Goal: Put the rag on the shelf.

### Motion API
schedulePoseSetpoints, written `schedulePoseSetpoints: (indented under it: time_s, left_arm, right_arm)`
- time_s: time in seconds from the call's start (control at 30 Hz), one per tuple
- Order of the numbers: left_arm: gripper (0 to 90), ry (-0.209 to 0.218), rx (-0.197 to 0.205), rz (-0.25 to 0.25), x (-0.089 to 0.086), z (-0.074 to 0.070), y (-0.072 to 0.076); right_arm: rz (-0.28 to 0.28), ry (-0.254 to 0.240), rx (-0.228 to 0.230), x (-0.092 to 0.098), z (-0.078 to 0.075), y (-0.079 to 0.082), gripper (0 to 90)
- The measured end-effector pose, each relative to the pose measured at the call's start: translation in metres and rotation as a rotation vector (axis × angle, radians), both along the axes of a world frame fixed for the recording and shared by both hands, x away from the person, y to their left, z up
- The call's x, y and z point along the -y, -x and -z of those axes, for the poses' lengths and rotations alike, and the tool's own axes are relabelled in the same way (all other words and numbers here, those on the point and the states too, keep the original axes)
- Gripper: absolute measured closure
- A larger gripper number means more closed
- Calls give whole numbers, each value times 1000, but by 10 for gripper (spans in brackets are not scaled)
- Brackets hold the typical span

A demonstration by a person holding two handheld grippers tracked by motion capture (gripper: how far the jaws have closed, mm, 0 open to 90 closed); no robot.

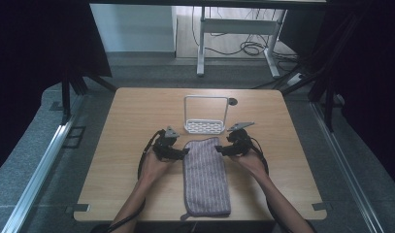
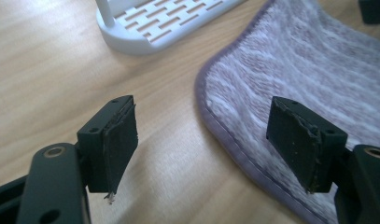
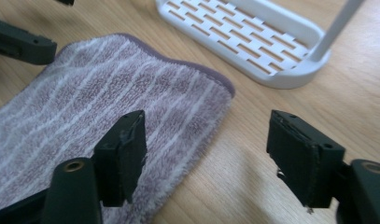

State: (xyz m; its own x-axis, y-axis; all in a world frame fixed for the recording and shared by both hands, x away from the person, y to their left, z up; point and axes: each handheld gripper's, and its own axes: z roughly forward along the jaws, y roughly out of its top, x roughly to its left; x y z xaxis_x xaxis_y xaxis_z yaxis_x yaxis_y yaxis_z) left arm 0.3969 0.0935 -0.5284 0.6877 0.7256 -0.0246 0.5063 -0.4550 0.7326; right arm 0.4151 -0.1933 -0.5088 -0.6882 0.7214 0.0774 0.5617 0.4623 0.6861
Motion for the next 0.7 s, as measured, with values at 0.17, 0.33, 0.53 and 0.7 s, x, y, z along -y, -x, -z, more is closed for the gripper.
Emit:
schedulePoseSetpoints:
  time_s: [0.17,0.33,0.53,0.7]
  left_arm:
    - [260,-11,15,13,9,4,-6]
    - [345,-55,-7,50,19,11,-12]
    - [569,3,-66,63,20,10,-10]
    - [796,50,-92,65,21,11,-7]
  right_arm:
    - [11,19,-1,-5,7,-5,334]
    - [14,42,0,-10,14,-7,411]
    - [-50,31,-22,-15,21,-1,699]
    - [-82,45,-7,-18,19,3,829]
